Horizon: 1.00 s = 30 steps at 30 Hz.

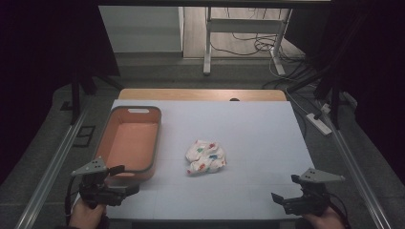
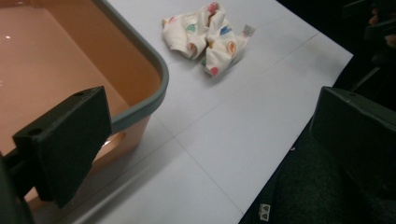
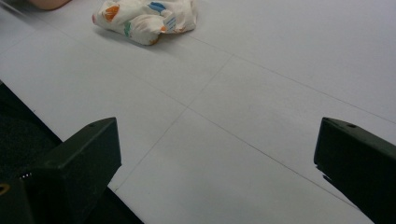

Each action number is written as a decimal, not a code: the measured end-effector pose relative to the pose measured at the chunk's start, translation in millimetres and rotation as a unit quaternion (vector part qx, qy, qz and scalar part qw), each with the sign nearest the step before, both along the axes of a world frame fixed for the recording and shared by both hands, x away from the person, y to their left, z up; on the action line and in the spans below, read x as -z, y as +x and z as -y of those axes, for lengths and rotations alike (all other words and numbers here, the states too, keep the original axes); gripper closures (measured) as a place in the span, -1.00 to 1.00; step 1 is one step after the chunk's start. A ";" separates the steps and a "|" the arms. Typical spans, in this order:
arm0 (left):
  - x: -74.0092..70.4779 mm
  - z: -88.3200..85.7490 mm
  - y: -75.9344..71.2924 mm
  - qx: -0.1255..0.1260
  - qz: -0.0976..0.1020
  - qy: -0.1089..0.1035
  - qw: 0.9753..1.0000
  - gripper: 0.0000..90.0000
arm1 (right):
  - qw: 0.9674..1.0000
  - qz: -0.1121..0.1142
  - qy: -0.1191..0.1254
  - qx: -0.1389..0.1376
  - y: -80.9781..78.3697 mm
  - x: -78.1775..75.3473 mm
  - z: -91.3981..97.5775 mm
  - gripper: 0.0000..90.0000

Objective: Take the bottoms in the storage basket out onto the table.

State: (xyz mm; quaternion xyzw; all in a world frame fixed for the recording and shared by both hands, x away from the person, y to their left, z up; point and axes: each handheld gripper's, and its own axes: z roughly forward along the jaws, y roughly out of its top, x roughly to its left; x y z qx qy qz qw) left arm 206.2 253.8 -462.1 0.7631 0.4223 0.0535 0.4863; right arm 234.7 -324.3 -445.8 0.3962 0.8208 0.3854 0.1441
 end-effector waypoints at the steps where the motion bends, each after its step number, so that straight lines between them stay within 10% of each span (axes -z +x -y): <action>1: -0.1 -0.5 -0.7 -0.002 0.000 0.003 1.000 -1.00 | 1.000 0.000 0.000 0.000 0.0 0.0 0.0 -0.98; 30: 1.4 -15.0 -14.1 -0.034 0.002 0.032 0.999 -1.00 | 1.000 -0.001 -0.001 0.000 0.1 0.0 -0.3 -0.98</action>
